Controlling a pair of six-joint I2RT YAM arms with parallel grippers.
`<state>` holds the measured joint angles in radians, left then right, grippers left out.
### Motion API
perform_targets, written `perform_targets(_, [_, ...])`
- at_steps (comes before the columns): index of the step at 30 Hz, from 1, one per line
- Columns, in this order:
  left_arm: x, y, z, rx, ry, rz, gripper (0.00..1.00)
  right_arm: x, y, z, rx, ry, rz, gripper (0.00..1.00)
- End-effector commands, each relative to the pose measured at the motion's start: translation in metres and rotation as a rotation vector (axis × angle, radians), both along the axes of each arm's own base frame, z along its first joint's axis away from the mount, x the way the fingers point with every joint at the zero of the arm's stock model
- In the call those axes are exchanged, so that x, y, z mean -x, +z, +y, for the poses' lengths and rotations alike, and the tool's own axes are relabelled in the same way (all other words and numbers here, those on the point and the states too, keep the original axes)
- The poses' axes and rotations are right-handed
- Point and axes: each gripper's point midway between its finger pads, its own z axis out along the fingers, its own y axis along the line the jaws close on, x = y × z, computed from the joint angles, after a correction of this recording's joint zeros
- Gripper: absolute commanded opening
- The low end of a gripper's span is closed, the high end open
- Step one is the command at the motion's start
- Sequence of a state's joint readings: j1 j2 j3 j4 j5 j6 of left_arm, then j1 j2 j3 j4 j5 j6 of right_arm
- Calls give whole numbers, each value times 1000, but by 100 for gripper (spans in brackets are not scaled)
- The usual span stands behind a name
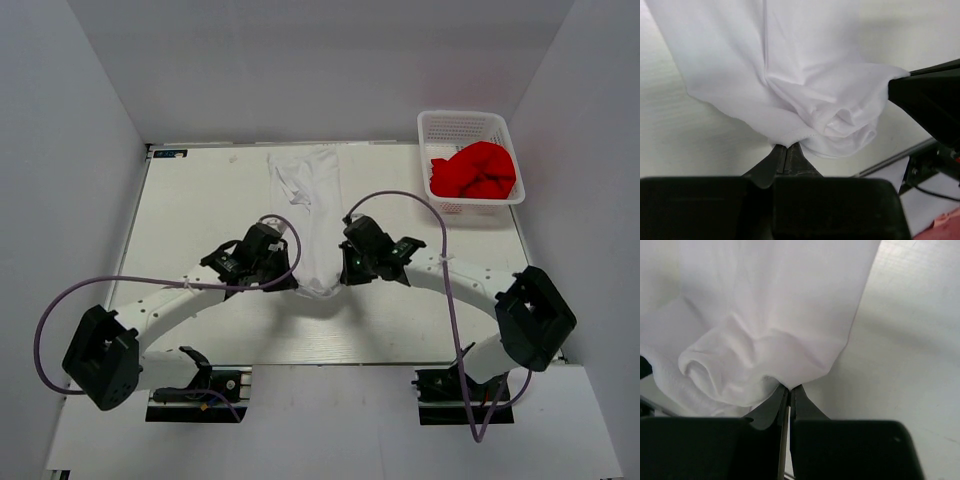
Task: Fold and stack the t-shirts
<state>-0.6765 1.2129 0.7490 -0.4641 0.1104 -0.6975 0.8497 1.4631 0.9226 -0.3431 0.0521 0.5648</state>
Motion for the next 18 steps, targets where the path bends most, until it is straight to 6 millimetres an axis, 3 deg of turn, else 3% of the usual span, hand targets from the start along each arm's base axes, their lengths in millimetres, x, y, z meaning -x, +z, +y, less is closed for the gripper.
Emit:
perform_targets(1, [-45, 26, 6, -45, 126, -110, 0, -35, 16, -7, 50, -76, -79, 0])
perform_targets(2, [-53, 29, 10, -64, 168, -131, 0, -52, 25, -3, 45, -88, -105, 0])
perform_targets(4, [-71, 36, 11, -49, 204, -166, 0, -66, 32, -3, 49, -110, -136, 0])
perform_targets(5, [-80, 48, 9, -37, 224, -205, 0, -76, 36, -6, 51, -128, -150, 0])
perform_targets(9, [-117, 62, 27, -107, 315, -258, 0, -118, 60, 6, 45, -128, -223, 0])
perform_targets(10, [-130, 75, 29, -103, 335, -288, 0, -127, 69, 7, 38, -132, -242, 0])
perform_targets(11, [-137, 79, 25, -105, 324, -306, 0, -141, 66, 3, 50, -150, -241, 0])
perform_targets(12, [-141, 76, 27, -108, 322, -305, 0, -139, 67, 10, 46, -129, -243, 0])
perform_targets(13, [-150, 83, 26, -91, 330, -316, 0, -149, 69, 12, 43, -128, -249, 0])
perform_targets(18, [-183, 78, 27, -116, 352, -315, 0, -185, 74, 22, 35, -128, -268, 0])
